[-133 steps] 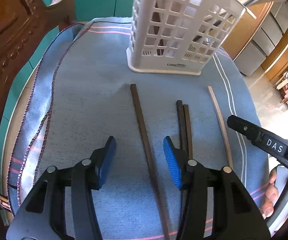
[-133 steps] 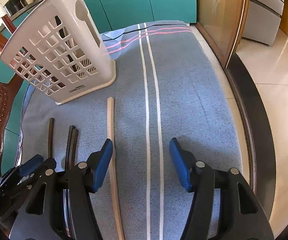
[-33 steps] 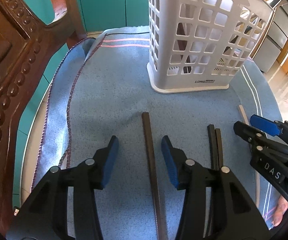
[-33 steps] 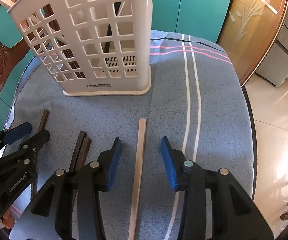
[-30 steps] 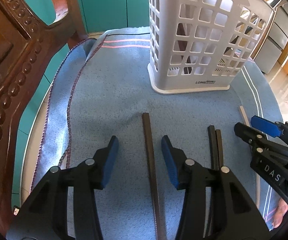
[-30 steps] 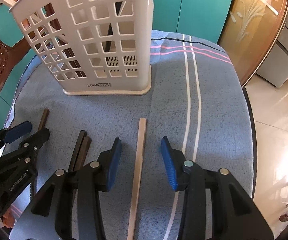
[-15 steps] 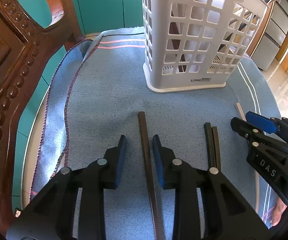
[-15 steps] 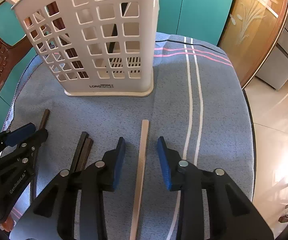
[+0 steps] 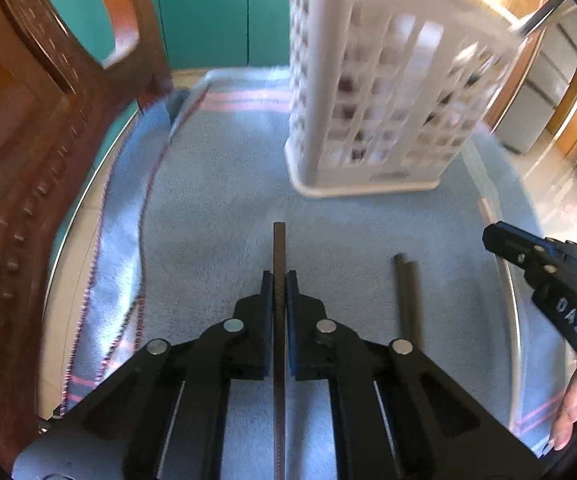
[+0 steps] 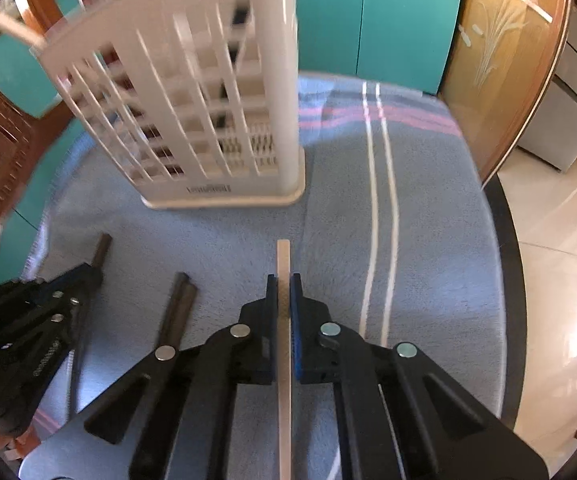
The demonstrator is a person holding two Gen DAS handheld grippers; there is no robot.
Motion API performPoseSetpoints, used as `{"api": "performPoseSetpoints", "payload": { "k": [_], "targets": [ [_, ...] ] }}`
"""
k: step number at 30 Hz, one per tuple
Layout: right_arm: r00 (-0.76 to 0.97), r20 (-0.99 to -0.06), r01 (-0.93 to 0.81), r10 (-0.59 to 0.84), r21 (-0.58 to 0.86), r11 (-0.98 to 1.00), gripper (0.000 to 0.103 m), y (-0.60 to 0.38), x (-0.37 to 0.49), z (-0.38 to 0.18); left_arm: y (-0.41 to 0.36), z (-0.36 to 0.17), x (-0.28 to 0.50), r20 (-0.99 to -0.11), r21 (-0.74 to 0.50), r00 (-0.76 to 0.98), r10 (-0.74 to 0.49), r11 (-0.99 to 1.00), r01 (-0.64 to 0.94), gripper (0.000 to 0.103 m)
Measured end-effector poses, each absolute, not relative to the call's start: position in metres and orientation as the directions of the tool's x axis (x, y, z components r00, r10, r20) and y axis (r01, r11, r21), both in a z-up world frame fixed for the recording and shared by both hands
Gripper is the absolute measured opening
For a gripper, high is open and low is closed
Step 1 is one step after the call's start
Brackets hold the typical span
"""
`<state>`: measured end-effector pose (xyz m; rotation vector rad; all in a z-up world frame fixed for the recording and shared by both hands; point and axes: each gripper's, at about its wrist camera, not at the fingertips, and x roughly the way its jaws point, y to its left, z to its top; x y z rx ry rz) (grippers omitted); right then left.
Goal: Organize utensils
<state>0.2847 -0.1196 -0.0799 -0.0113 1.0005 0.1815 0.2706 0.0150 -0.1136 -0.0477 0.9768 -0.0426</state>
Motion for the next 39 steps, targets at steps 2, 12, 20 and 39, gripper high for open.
{"api": "performPoseSetpoints", "payload": {
  "k": [2, 12, 20, 39],
  "targets": [
    [0.561, -0.807, -0.166, 0.183, 0.107, 0.98, 0.006, -0.125, 0.276, -0.059, 0.014, -0.091, 0.258, -0.795, -0.077, 0.601, -0.084, 0.996, 0.038, 0.007],
    [0.767, -0.534, -0.261, 0.356, 0.247, 0.933, 0.006, -0.164, 0.199, 0.085, 0.026, 0.066, 0.184, -0.509, -0.119, 0.84, -0.187, 0.982, 0.147, 0.007],
    [0.891, -0.286, -0.252, 0.351, 0.331, 0.909, 0.006, -0.181, 0.201, 0.173, 0.06, 0.154, 0.186, -0.164, -0.275, 0.973, -0.163, 0.955, 0.114, 0.007],
    [0.938, -0.275, -0.16, 0.212, 0.199, 0.967, 0.006, -0.134, 0.274, 0.116, 0.045, 0.067, 0.288, -0.313, -0.222, 0.947, -0.075, 0.975, 0.004, 0.007]
  ]
}}
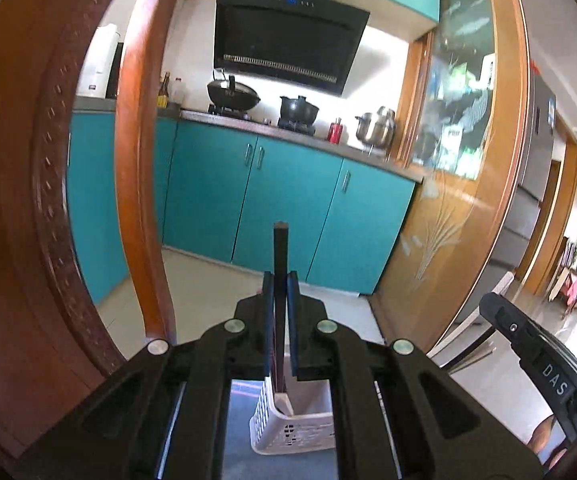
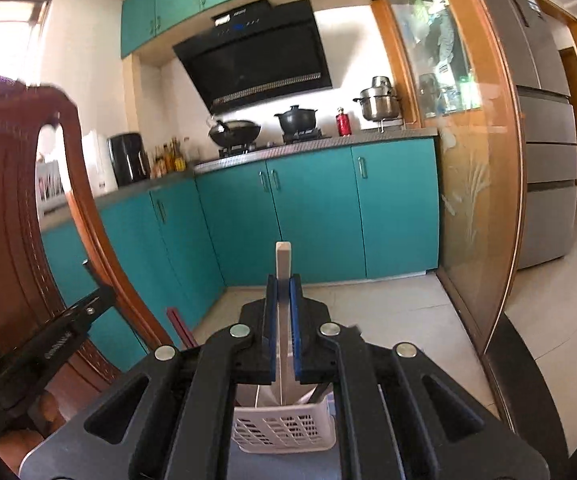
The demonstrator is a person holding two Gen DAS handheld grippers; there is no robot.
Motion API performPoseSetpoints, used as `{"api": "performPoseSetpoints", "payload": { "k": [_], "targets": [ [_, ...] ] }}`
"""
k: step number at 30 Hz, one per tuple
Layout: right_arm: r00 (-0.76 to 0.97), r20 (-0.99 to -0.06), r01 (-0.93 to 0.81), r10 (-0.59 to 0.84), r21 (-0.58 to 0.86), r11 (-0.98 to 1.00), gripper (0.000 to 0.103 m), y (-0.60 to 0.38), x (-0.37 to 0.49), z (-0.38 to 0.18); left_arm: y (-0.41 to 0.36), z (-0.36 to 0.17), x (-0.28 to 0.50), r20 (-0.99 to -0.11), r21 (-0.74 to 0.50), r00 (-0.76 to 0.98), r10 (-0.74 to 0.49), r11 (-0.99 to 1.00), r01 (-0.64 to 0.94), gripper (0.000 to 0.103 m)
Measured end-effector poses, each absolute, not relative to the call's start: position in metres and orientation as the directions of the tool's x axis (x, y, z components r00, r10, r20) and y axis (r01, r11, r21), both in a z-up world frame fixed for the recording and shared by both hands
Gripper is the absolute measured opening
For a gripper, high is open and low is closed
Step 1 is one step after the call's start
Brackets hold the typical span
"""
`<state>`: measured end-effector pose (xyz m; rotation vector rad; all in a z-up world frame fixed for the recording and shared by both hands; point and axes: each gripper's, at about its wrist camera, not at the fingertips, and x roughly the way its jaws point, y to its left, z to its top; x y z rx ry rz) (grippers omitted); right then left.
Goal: Organize utensils
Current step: 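Lift both held chopsticks up over the white holder, then open both tools to drop the chopsticks into the holder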
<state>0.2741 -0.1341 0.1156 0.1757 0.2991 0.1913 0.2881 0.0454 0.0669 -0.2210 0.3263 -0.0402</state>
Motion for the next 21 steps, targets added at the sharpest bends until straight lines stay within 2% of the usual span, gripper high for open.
{"api": "performPoseSetpoints", "payload": {
  "k": [7, 11, 12, 13, 14, 15, 21],
  "targets": [
    [0.92, -0.326, -0.166, 0.218, 0.179, 0.97, 0.006, -0.134, 0.278, 0.095, 0.037, 0.043, 0.298, -0.368, -0.198, 0.927, -0.067, 0.98, -0.008, 0.007],
    [0.913, -0.346, -0.155, 0.216, 0.195, 0.968, 0.008, -0.14, 0.277, 0.09, 0.037, 0.04, 0.291, -0.362, -0.198, 0.93, -0.063, 0.98, -0.011, 0.007],
    [0.915, -0.341, -0.15, 0.215, 0.206, 0.967, 0.017, -0.144, 0.276, 0.09, 0.036, 0.042, 0.288, -0.349, -0.196, 0.935, -0.058, 0.981, -0.012, 0.012],
    [0.92, -0.329, -0.147, 0.215, 0.22, 0.964, 0.034, -0.148, 0.273, 0.092, 0.035, 0.045, 0.283, -0.334, -0.19, 0.941, -0.057, 0.982, -0.008, 0.018],
    [0.927, -0.305, -0.148, 0.219, 0.238, 0.96, 0.042, -0.154, 0.268, 0.095, 0.033, 0.051, 0.284, -0.323, -0.186, 0.945, -0.059, 0.983, -0.003, 0.021],
    [0.934, -0.277, -0.154, 0.226, 0.258, 0.954, 0.046, -0.159, 0.262, 0.099, 0.033, 0.055, 0.279, -0.307, -0.182, 0.95, -0.062, 0.983, 0.005, 0.026],
    [0.95, -0.152, -0.218, 0.273, 0.306, 0.927, 0.046, -0.184, 0.214, 0.131, 0.038, 0.079, 0.241, -0.253, -0.181, 0.964, -0.08, 0.983, 0.034, 0.031]
  ]
}}
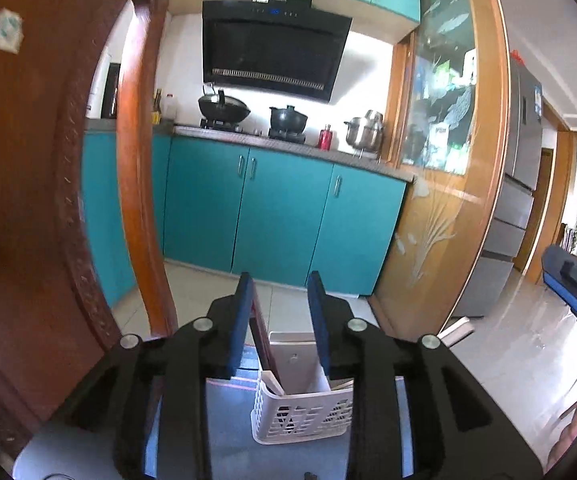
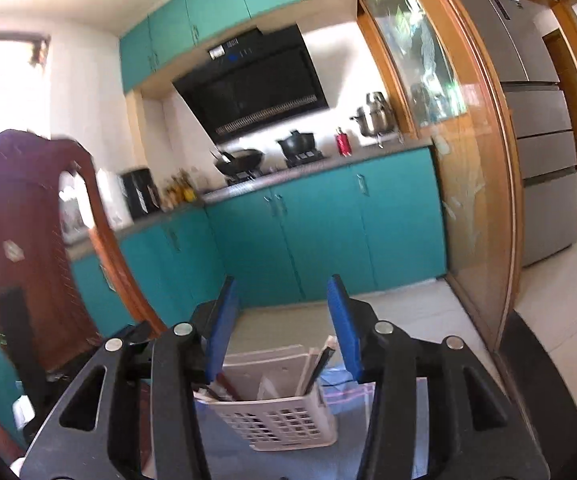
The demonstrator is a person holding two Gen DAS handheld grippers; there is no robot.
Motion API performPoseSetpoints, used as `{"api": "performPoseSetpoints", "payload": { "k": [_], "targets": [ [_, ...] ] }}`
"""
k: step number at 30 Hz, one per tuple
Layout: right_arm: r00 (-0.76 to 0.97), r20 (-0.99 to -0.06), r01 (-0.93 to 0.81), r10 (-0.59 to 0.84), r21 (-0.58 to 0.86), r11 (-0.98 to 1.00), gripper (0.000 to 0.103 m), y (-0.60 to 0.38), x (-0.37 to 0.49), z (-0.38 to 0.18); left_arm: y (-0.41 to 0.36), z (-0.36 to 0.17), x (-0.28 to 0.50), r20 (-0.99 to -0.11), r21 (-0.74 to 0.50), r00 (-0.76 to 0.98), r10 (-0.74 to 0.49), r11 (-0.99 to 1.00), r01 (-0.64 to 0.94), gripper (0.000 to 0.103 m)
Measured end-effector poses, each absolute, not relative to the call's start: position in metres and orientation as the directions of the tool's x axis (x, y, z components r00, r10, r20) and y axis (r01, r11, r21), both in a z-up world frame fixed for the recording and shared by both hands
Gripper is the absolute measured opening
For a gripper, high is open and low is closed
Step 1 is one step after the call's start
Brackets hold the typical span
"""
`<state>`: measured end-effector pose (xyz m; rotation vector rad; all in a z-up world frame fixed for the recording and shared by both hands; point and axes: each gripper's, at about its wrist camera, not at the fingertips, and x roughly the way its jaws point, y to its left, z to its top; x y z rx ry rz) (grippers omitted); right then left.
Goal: Organize utensils
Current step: 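Open both tools to drop the chopsticks into the holder, then bring both tools back down to the last dark chopsticks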
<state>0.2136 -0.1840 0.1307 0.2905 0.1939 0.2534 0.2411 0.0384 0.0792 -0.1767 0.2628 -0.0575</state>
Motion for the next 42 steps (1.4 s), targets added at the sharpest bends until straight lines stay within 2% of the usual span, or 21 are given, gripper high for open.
{"api": "performPoseSetpoints", "payload": {
  "k": [4, 7, 11, 14, 17, 22, 24, 33, 42],
  "targets": [
    [0.941, -0.155, -0.253, 0.301, 0.267, 0.93, 0.046, -0.182, 0.187, 0.136, 0.049, 0.09, 0.212, -0.227, -0.173, 0.972, -0.062, 0.985, 0.023, 0.036],
    [0.915, -0.227, -0.287, 0.335, 0.217, 0.933, 0.046, -0.168, 0.177, 0.117, 0.051, 0.084, 0.198, -0.239, -0.126, 0.97, -0.051, 0.992, 0.021, 0.041],
    [0.826, -0.47, -0.257, 0.313, 0.18, 0.949, 0.046, -0.142, 0.199, 0.049, 0.051, 0.052, 0.195, -0.3, -0.09, 0.952, -0.051, 0.996, 0.025, 0.045],
    [0.619, -0.74, -0.228, 0.262, 0.15, 0.962, 0.046, -0.118, 0.24, -0.028, 0.05, 0.019, 0.206, -0.42, -0.085, 0.905, -0.066, 0.996, 0.033, 0.045],
    [0.492, -0.835, -0.242, 0.246, 0.14, 0.96, 0.046, -0.1, 0.253, -0.07, 0.056, -0.003, 0.216, -0.52, -0.122, 0.85, -0.085, 0.992, 0.025, 0.045],
    [0.428, -0.884, -0.277, 0.187, 0.069, 0.958, 0.046, -0.076, 0.249, -0.099, 0.063, -0.01, 0.221, -0.553, -0.114, 0.831, -0.064, 0.994, 0.001, 0.052],
    [0.408, -0.897, -0.288, 0.173, 0.053, 0.956, 0.046, -0.068, 0.246, -0.108, 0.064, -0.012, 0.222, -0.563, -0.115, 0.824, -0.065, 0.993, 0.0, 0.053],
    [0.419, -0.892, -0.283, 0.168, 0.047, 0.958, 0.046, -0.071, 0.238, -0.11, 0.063, -0.031, 0.235, -0.642, -0.089, 0.766, -0.038, 0.996, -0.025, 0.055],
    [0.448, -0.883, -0.3, 0.138, -0.003, 0.954, 0.046, -0.062, 0.245, -0.109, 0.055, -0.04, 0.237, -0.662, -0.078, 0.748, -0.041, 0.997, -0.015, 0.057]
  ]
}}
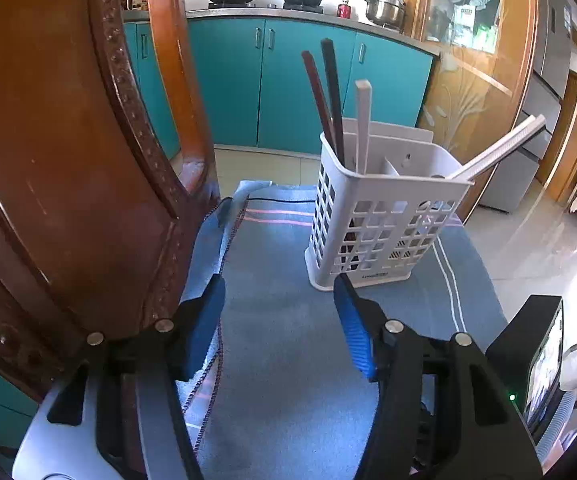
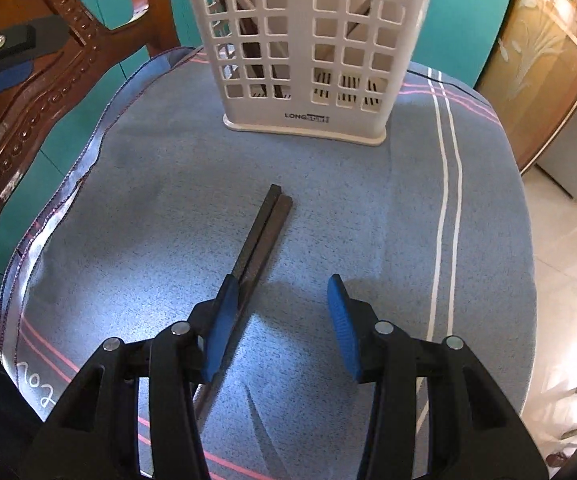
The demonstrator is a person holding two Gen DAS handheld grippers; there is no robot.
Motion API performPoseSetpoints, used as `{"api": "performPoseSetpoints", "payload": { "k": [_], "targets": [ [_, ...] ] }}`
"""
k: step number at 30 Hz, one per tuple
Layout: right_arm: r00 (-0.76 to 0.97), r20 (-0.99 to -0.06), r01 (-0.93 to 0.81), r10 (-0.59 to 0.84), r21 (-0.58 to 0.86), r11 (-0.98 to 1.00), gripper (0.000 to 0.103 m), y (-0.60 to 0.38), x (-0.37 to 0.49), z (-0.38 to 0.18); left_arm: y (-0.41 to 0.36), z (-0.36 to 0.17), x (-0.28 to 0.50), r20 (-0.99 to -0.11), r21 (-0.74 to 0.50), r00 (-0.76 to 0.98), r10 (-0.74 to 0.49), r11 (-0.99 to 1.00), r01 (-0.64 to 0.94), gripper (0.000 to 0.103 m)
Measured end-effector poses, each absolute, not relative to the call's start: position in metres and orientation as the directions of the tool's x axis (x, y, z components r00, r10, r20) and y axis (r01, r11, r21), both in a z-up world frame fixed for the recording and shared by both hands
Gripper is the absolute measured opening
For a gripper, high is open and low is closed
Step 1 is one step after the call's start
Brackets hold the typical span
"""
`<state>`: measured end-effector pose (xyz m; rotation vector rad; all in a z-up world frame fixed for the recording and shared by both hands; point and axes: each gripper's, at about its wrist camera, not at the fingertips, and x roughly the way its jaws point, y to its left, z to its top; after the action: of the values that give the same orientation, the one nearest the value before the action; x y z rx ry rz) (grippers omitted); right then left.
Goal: Organize utensils
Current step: 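Bring both tools back down to the last dark chopsticks, then close right tool on a dark brown chopstick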
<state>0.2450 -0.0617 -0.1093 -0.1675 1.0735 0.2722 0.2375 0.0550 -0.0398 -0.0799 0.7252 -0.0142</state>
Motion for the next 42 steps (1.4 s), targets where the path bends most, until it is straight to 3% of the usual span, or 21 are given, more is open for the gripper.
{"api": "performPoseSetpoints", "payload": {
  "k": [4, 7, 14, 24, 35, 36, 38, 42],
  "targets": [
    [0.44, -0.887, -0.289, 0.142, 0.01, 0.957, 0.046, -0.065, 0.248, -0.11, 0.052, -0.043, 0.238, -0.669, -0.072, 0.742, -0.037, 0.997, -0.015, 0.058],
    [0.442, -0.896, -0.226, 0.044, -0.064, 0.972, 0.043, -0.078, 0.254, -0.112, 0.054, -0.044, 0.238, -0.673, -0.068, 0.739, -0.032, 0.998, -0.018, 0.059],
    [0.444, -0.873, -0.276, 0.202, 0.081, 0.958, 0.043, -0.08, 0.248, -0.1, 0.055, -0.048, 0.243, -0.689, -0.089, 0.724, -0.031, 0.995, -0.042, 0.061],
    [0.41, -0.887, -0.304, 0.212, 0.086, 0.949, 0.043, -0.062, 0.244, -0.107, 0.048, -0.058, 0.244, -0.711, -0.055, 0.702, -0.023, 0.998, -0.023, 0.061],
    [0.444, -0.889, -0.318, 0.11, -0.042, 0.947, 0.042, -0.052, 0.239, -0.107, 0.048, -0.061, 0.245, -0.721, -0.056, 0.693, -0.019, 0.998, -0.031, 0.064],
    [0.442, -0.889, -0.316, 0.119, -0.03, 0.948, 0.039, -0.057, 0.239, -0.109, 0.047, -0.061, 0.244, -0.721, -0.055, 0.692, -0.021, 0.998, -0.027, 0.064],
    [0.44, -0.89, -0.3, 0.12, -0.02, 0.954, 0.015, -0.063, 0.242, -0.107, 0.046, -0.061, 0.245, -0.724, -0.049, 0.69, -0.024, 0.999, -0.017, 0.065],
    [0.43, -0.896, -0.229, 0.107, 0.006, 0.973, 0.007, -0.092, 0.25, -0.104, 0.048, -0.066, 0.246, -0.735, -0.04, 0.678, -0.014, 0.999, -0.023, 0.067]
  ]
}}
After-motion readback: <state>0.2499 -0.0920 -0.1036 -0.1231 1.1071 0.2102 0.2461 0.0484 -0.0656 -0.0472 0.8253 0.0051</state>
